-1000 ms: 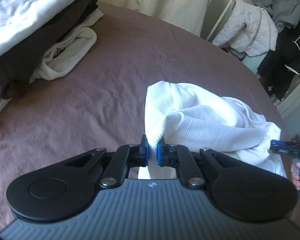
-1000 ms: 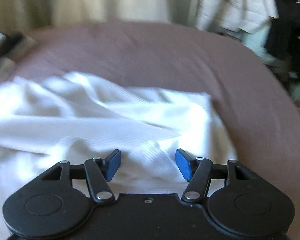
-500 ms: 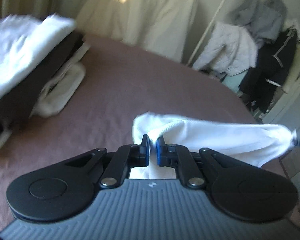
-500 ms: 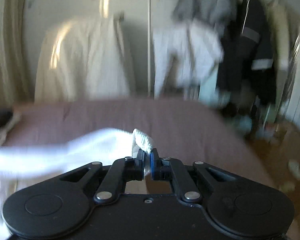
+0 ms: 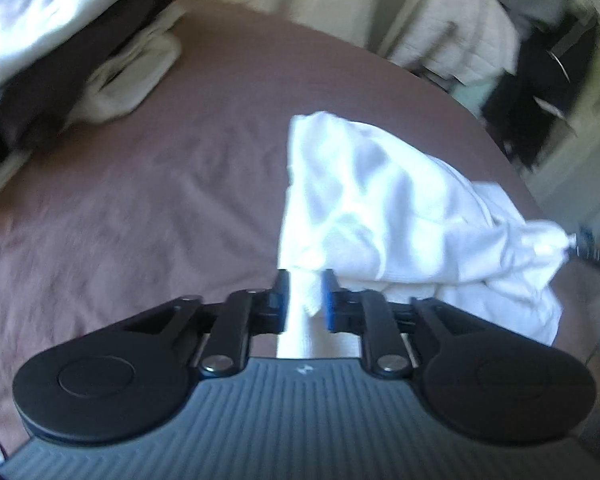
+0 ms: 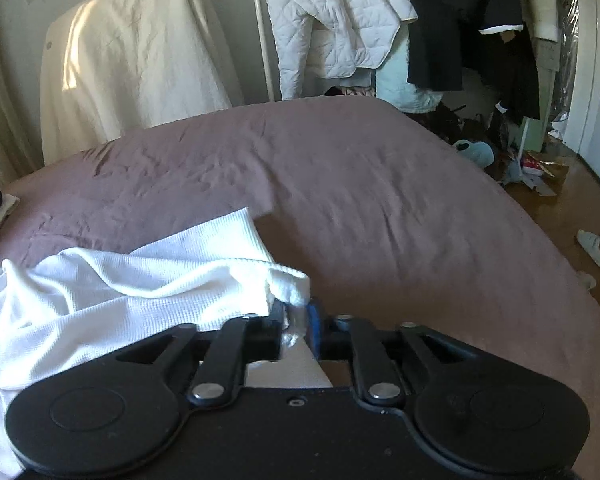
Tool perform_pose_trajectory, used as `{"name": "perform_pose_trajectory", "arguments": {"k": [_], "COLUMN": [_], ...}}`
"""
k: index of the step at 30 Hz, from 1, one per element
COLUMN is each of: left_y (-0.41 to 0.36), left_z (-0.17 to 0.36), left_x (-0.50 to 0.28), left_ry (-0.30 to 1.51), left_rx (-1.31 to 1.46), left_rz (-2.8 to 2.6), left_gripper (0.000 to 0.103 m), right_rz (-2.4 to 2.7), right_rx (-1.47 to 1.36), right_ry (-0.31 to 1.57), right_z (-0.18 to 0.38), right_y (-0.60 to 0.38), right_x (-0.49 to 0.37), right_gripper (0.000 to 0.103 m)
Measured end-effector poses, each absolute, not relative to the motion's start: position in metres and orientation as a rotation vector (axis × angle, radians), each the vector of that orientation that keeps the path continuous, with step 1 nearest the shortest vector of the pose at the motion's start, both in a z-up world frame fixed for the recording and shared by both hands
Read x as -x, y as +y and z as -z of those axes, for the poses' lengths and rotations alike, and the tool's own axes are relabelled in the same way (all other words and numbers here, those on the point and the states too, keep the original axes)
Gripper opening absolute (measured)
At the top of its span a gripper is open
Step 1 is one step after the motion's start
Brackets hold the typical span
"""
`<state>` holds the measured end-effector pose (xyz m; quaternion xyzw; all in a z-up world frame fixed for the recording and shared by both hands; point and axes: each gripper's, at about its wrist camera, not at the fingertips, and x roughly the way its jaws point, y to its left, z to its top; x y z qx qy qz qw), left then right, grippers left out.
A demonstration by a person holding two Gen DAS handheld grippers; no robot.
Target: Fold clothes
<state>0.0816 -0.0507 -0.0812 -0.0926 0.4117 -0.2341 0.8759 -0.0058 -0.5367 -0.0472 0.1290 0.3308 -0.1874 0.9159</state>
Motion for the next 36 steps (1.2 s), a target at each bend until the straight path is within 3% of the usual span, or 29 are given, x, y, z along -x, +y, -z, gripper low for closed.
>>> {"name": "perform_pose_trajectory", "arguments": {"k": [1, 2, 3, 4, 6, 7, 8, 9, 10, 11, 16, 20, 24, 28, 36], "left_y": [-0.059, -0.067, -0.076, -0.085, -0.103, -0.111, -0.117, -0.121, -0.122, -0.121, -0.080, -0.029, -0.035, -0.021, -0.047], "left_z": [0.081, 0.083, 0.086, 0.092, 0.102, 0.105, 0.105, 0.103, 0.098, 0.090, 0.032, 0.043, 0.059, 0.021, 0.079], "left_x": [-0.081, -0.082, -0.083, -0.084, -0.088, -0.090, -0.091, -0.094, -0.098, -0.103, -0.097, -0.091, -0.087, -0.070, -0.072], "left_ry": [0.844, 0.831, 0.831, 0.846, 0.868, 0.860, 0.832, 0.810, 0.810, 0.820, 0.651, 0.721, 0.826, 0.732, 0.988], "left_rx": [0.149, 0.102, 0.049, -0.007, -0.139, -0.198, -0.238, -0.256, -0.247, -0.224, 0.008, 0.333, 0.291, 0.288, 0.196], "left_rz": [0.511, 0.537, 0.559, 0.577, 0.567, 0.546, 0.518, 0.503, 0.505, 0.512, 0.380, 0.326, 0.327, 0.334, 0.371], "left_gripper": [0.054, 0.062, 0.076, 0.081, 0.081, 0.080, 0.078, 0.064, 0.017, 0.004, 0.003, 0.003, 0.003, 0.003, 0.003], "right_rz": [0.384, 0.383, 0.382, 0.382, 0.389, 0.402, 0.411, 0.416, 0.424, 0.427, 0.356, 0.367, 0.335, 0.230, 0.321], "right_rx": [-0.273, -0.285, -0.301, -0.324, -0.372, -0.385, -0.392, -0.392, -0.388, -0.381, -0.382, -0.319, -0.296, -0.333, -0.278], "right_ry": [0.688, 0.704, 0.716, 0.726, 0.725, 0.714, 0.701, 0.684, 0.663, 0.631, 0.371, 0.478, 0.499, 0.236, 0.453], "right_z": [0.051, 0.056, 0.063, 0.070, 0.083, 0.087, 0.089, 0.088, 0.084, 0.078, 0.029, 0.048, 0.044, -0.017, 0.007], "right_y": [-0.537, -0.538, -0.539, -0.540, -0.544, -0.544, -0.545, -0.545, -0.545, -0.545, -0.551, -0.549, -0.537, -0.529, -0.535], "right_x": [0.005, 0.005, 0.004, 0.003, 0.001, -0.001, -0.003, -0.004, -0.005, -0.005, 0.023, 0.031, 0.022, 0.038, 0.034], "right_gripper": [0.041, 0.048, 0.049, 0.049, 0.048, 0.042, 0.016, 0.012, 0.012, 0.012, 0.009, 0.008, 0.007, 0.007, 0.007]}}
